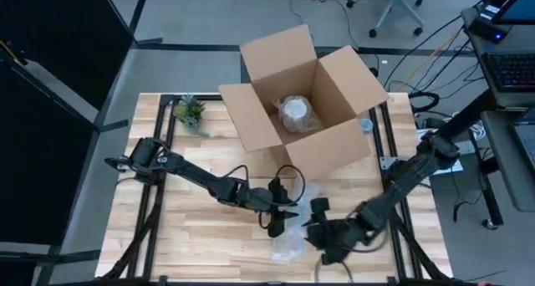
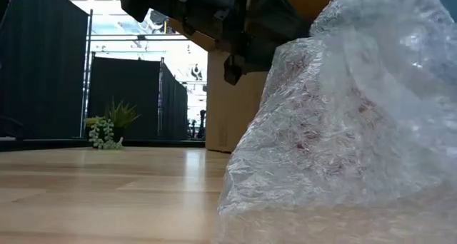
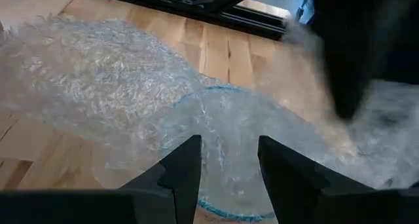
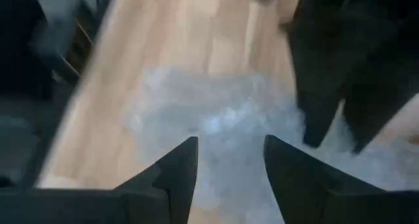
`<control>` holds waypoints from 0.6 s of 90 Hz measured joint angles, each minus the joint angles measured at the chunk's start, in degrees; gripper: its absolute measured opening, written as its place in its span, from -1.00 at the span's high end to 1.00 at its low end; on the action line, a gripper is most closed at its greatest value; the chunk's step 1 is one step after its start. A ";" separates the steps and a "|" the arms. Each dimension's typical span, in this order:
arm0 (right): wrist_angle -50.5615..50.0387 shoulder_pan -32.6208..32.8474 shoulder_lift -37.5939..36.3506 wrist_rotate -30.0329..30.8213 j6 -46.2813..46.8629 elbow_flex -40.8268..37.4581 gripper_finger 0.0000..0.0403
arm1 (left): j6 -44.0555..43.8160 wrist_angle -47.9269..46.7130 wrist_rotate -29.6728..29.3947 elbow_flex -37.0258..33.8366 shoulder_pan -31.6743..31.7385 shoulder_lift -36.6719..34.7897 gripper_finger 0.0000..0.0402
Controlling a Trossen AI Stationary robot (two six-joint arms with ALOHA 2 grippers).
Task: Wrap mug
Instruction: Wrap the red mug with the bubble wrap
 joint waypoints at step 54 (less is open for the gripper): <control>2.01 -6.33 10.89 -7.01 -4.72 0.35 0.22 | -0.78 -6.09 3.69 2.01 -0.22 -4.37 0.30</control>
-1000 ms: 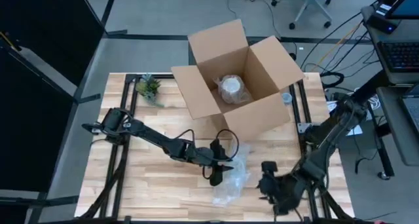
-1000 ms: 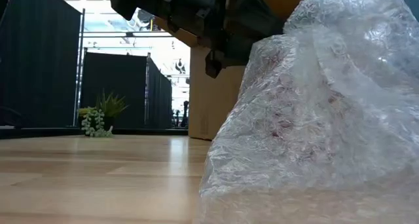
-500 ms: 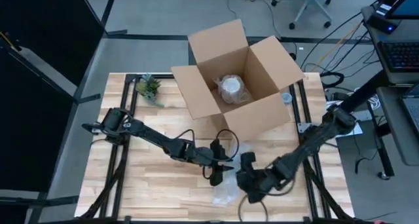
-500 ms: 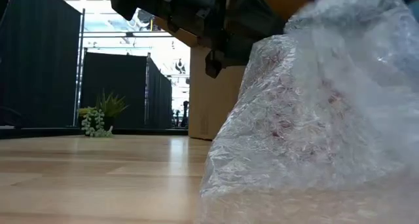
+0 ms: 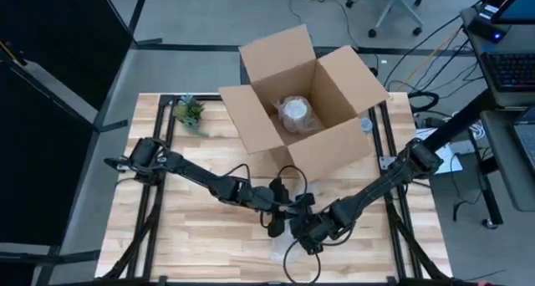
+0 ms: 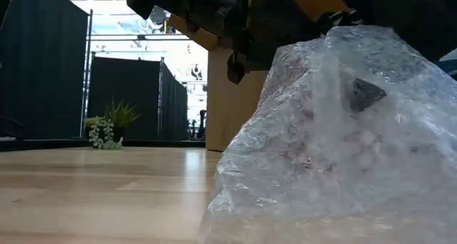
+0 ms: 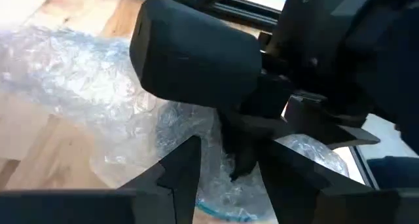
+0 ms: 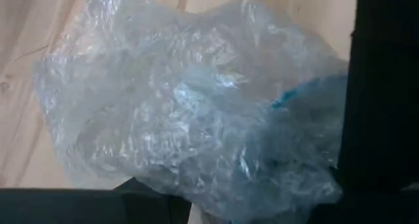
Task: Wrap mug
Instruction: Wrap the red mug with the bubble wrap
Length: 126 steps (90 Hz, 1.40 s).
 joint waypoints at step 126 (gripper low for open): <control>-27.09 5.44 -17.04 3.10 17.00 8.60 0.22 | 0.79 1.93 -5.31 0.43 -1.29 5.09 0.30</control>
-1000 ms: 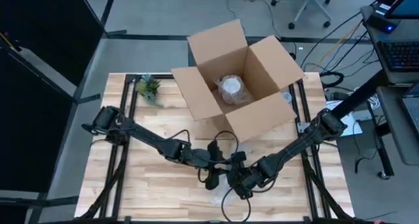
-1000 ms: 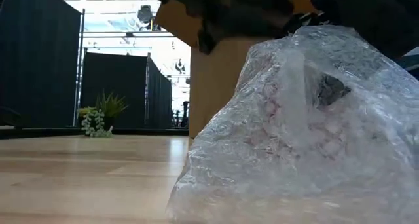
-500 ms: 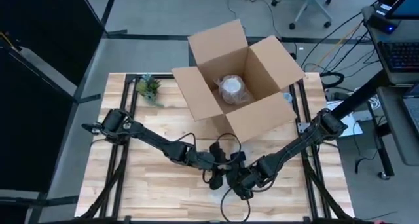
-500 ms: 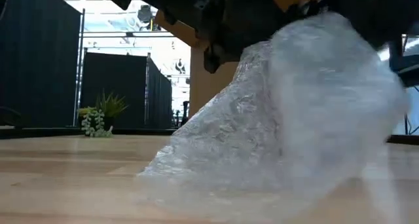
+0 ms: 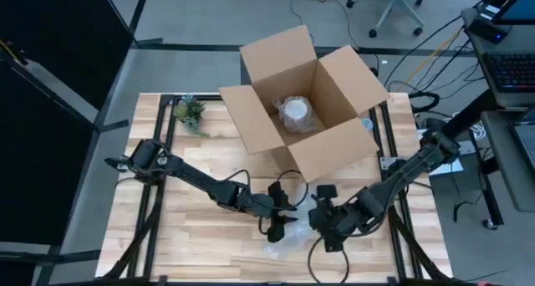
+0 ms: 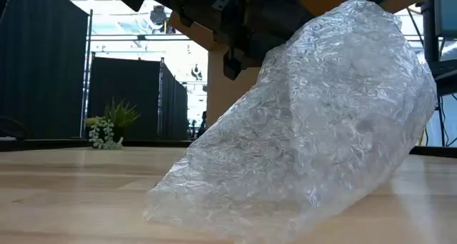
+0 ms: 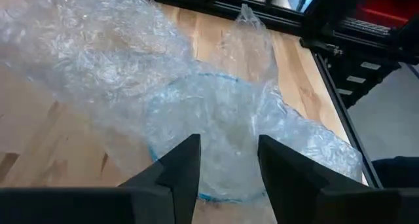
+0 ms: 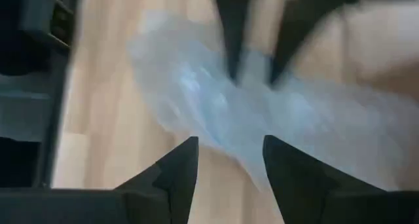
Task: Wrap mug
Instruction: Wrap the red mug with the bubble wrap
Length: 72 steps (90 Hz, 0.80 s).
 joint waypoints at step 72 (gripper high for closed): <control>36.26 -4.87 -6.61 13.44 -6.60 -38.00 0.23 | 3.99 1.17 5.55 -0.13 0.03 0.07 0.30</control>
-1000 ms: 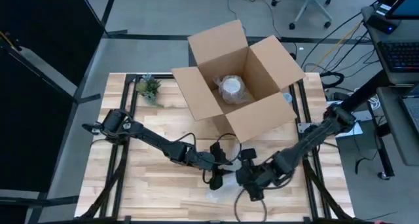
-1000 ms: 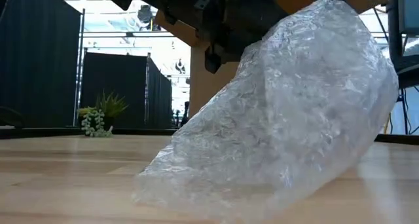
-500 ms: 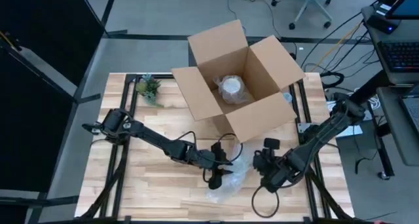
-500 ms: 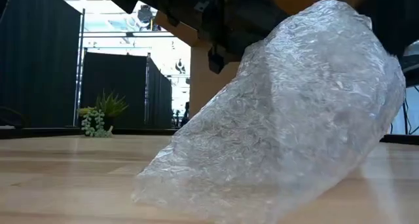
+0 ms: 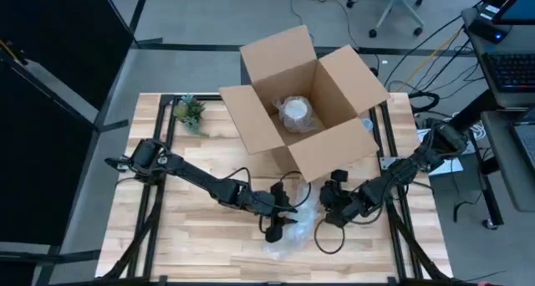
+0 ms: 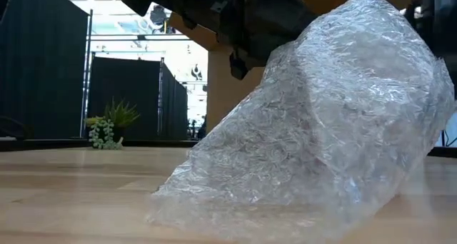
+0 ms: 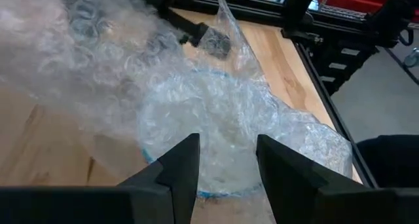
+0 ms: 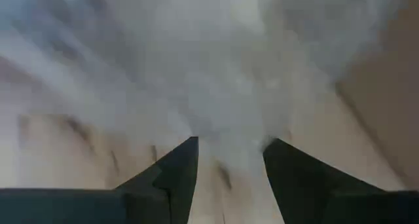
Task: Wrap mug
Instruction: Wrap the red mug with the bubble wrap
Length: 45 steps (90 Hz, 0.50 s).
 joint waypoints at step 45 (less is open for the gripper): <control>5.37 3.01 -1.87 -10.84 -16.29 10.91 0.44 | -1.62 -0.27 0.59 -0.04 0.40 0.10 0.30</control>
